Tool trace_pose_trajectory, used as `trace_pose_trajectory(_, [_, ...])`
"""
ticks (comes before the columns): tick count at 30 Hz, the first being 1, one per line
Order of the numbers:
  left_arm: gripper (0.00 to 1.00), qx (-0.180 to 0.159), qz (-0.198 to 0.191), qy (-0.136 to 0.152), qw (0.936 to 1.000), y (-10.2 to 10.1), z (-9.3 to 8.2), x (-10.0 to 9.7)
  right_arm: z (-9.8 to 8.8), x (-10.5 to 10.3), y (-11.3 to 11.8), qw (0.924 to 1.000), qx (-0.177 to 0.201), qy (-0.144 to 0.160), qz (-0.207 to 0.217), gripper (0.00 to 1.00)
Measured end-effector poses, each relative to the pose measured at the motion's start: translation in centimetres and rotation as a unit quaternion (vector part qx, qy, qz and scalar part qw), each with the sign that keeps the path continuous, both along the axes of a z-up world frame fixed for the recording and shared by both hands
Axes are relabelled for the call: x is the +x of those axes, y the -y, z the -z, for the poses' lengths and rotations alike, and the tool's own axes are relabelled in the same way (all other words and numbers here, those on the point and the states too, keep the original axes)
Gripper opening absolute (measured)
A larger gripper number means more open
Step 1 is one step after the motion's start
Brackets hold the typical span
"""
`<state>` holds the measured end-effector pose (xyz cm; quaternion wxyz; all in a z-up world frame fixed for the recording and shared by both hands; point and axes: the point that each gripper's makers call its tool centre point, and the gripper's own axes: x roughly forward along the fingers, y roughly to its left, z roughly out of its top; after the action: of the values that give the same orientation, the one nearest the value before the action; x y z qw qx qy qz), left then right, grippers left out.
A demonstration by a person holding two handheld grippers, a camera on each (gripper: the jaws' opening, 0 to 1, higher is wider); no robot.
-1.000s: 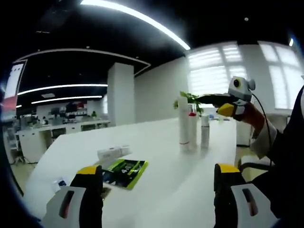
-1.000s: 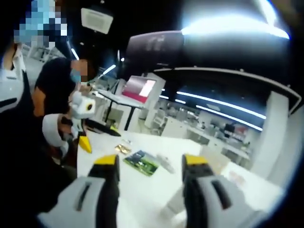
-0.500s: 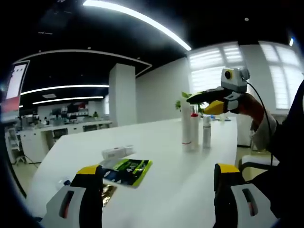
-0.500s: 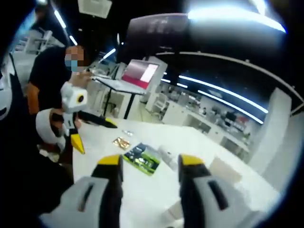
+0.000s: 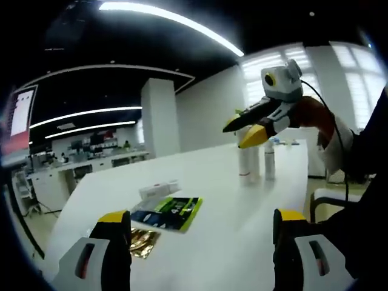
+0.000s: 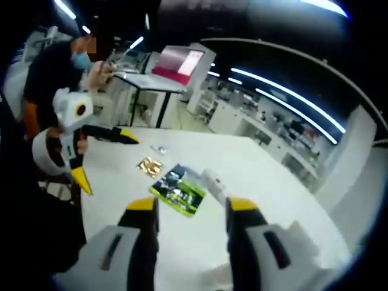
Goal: Arrange the skincare products in the storage area until every visible bottle or jar stands upright without overlapping.
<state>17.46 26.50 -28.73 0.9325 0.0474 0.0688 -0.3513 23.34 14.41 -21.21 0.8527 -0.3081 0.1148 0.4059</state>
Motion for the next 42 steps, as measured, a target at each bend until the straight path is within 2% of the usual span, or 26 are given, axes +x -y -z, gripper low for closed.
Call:
trace_pose_trajectory(5, [0.99, 0.014, -0.009, -0.008, 0.9998, -0.7, 0.5, 0.3, 0.8, 1.2, -1.0, 0.9992, -0.038, -0.010, -0.005, 0.44])
trace_pose_trajectory(8, [0.99, 0.030, -0.019, -0.009, 0.9993, -1.3, 0.9, 0.5, 0.3, 2.3, -1.1, 0.9972, -0.074, 0.009, 0.001, 0.44])
trace_pose_trajectory(10, [0.99, 0.033, -0.023, -0.007, 0.9992, -1.6, 0.9, 0.5, 0.1, 2.6, -1.5, 0.9966, -0.082, 0.010, 0.001, 0.45])
trace_pose_trajectory(16, [0.99, 0.008, -0.031, -0.001, 0.9995, -2.5, 0.0, 0.7, 0.0, 2.8, -2.8, 0.9928, -0.119, 0.004, -0.016, 0.46])
trace_pose_trajectory(18, [0.99, 0.007, -0.034, 0.001, 0.9994, -2.7, -0.1, 0.8, 0.3, 2.5, -3.7, 0.9920, -0.122, -0.013, -0.032, 0.47])
trace_pose_trajectory(22, [0.99, 0.010, -0.035, -0.002, 0.9993, -2.9, -0.1, 0.8, -0.2, 2.7, -4.8, 0.9888, -0.144, -0.009, -0.036, 0.47])
trace_pose_trajectory(26, [0.99, 0.002, -0.035, -0.001, 0.9994, -3.0, -0.5, 0.7, -0.4, 3.6, -5.3, 0.9792, -0.199, 0.007, -0.036, 0.46])
trace_pose_trajectory(29, [0.99, -0.002, -0.033, -0.002, 0.9994, -3.1, -0.5, 0.6, 0.0, 4.2, -5.8, 0.9751, -0.218, 0.001, -0.039, 0.47])
trace_pose_trajectory(31, [0.99, -0.003, -0.033, -0.002, 0.9994, -3.3, -0.6, 0.5, 0.4, 5.1, -5.7, 0.9684, -0.247, -0.001, -0.036, 0.47])
trace_pose_trajectory(42, [0.98, -0.023, -0.041, -0.008, 0.9989, -3.9, -0.7, 0.8, 1.7, 8.0, -5.6, 0.9484, -0.313, -0.033, -0.041, 0.46])
